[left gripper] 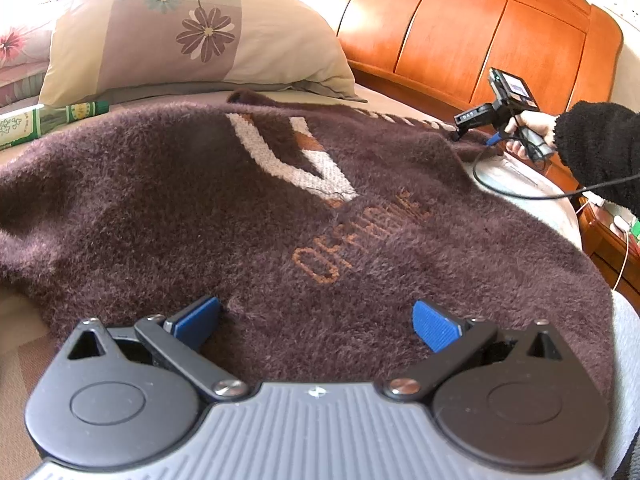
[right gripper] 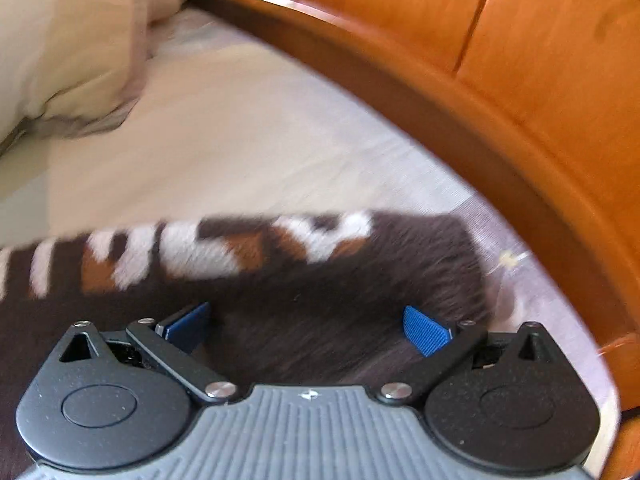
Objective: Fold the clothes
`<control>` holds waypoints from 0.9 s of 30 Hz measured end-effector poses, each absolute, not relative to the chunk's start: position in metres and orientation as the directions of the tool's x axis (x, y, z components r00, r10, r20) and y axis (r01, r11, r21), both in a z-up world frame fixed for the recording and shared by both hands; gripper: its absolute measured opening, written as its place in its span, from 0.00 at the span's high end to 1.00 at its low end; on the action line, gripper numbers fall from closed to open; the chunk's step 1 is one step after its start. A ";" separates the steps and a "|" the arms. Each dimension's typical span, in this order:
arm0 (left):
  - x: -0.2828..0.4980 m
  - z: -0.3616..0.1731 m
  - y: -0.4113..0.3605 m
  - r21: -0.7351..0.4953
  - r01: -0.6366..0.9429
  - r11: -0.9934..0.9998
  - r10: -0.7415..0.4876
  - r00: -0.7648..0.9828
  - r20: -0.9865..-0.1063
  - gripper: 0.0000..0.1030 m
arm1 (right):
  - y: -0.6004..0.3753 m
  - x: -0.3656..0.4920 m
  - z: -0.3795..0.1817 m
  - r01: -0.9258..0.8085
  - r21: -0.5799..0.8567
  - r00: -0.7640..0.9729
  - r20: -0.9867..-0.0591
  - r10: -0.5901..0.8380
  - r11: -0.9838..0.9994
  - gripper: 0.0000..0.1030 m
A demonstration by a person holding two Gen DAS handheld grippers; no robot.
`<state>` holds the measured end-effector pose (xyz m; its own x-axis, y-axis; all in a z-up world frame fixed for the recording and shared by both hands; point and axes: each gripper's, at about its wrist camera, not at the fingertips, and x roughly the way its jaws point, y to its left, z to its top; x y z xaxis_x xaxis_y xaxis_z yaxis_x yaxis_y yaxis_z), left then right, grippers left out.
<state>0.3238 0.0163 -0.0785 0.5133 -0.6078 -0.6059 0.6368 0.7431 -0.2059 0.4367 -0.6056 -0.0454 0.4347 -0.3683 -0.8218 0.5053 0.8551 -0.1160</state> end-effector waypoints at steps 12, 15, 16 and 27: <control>0.322 -0.079 0.014 -0.186 0.639 0.746 -0.598 0.519 -0.611 0.01 | -0.410 0.406 -0.013 -0.002 0.015 0.521 -0.853 0.014 1.000 0.00; 0.320 -0.079 0.012 -0.162 0.643 0.749 -0.585 0.525 -0.618 0.01 | -0.399 0.414 -0.043 -0.004 -0.093 0.469 -0.880 -0.081 0.996 0.00; 0.319 -0.079 0.011 -0.155 0.644 0.749 -0.582 0.527 -0.619 0.01 | -0.404 0.416 -0.052 0.009 -0.074 0.461 -0.885 -0.070 0.997 0.00; 0.315 -0.078 0.008 -0.124 0.643 0.756 -0.560 0.537 -0.631 0.01 | -0.385 0.389 -0.061 0.035 -0.231 0.535 -0.818 -0.214 0.972 0.00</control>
